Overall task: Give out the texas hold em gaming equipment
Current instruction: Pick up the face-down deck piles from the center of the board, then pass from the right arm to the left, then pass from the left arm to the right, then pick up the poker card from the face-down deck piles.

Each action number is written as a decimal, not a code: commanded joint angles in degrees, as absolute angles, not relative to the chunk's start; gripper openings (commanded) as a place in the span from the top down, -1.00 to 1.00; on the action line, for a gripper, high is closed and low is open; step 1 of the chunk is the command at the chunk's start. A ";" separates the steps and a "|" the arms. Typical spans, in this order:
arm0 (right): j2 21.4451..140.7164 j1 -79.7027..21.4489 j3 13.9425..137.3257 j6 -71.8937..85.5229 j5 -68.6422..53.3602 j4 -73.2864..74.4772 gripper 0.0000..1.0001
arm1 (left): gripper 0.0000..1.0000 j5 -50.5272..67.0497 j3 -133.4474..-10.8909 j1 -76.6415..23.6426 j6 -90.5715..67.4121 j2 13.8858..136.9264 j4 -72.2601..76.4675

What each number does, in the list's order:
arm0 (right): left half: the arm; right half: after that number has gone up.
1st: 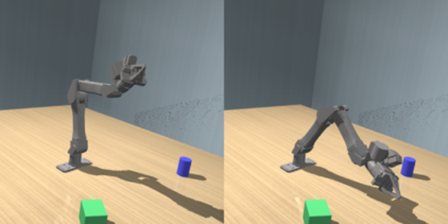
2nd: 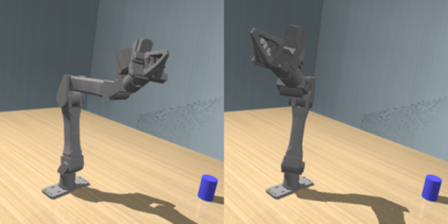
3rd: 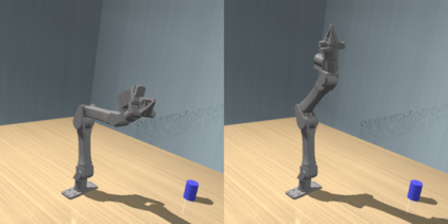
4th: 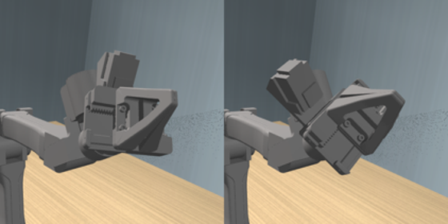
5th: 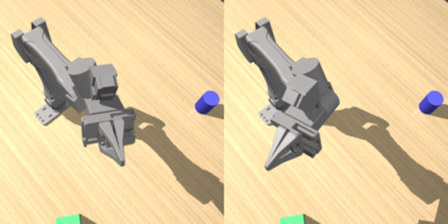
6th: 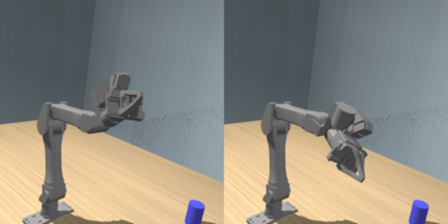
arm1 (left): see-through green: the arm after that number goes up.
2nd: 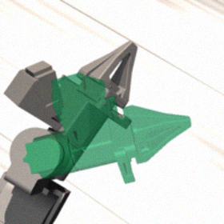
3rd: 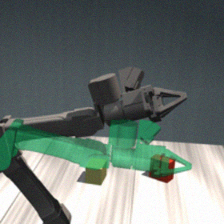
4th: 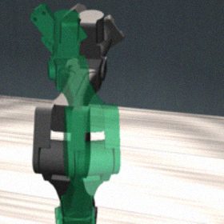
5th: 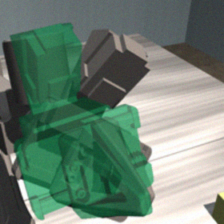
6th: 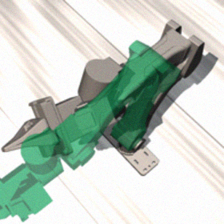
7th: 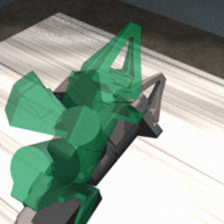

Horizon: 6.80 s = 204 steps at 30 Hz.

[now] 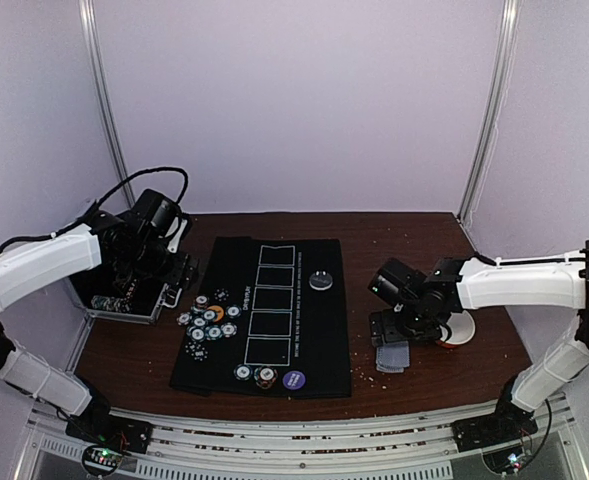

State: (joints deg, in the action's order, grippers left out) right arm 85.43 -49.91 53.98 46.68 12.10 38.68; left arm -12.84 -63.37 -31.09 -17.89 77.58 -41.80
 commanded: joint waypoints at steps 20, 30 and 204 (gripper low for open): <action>90.15 -51.42 47.12 50.61 6.05 30.29 -0.79 | -0.64 -12.47 -61.80 -30.74 -16.02 79.18 -38.50; 93.98 -52.81 47.71 49.41 5.53 31.89 -0.42 | -0.64 -12.46 -62.19 -30.75 -16.00 79.63 -38.46; 101.90 -71.18 87.02 -18.19 12.30 19.07 0.00 | 0.46 39.61 -61.01 -34.25 -17.25 68.73 -30.18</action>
State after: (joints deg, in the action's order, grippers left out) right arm 101.56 -71.26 85.25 -18.68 11.57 19.09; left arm 37.91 -59.70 -34.59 -18.68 69.69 -30.65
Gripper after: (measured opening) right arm 0.501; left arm 0.283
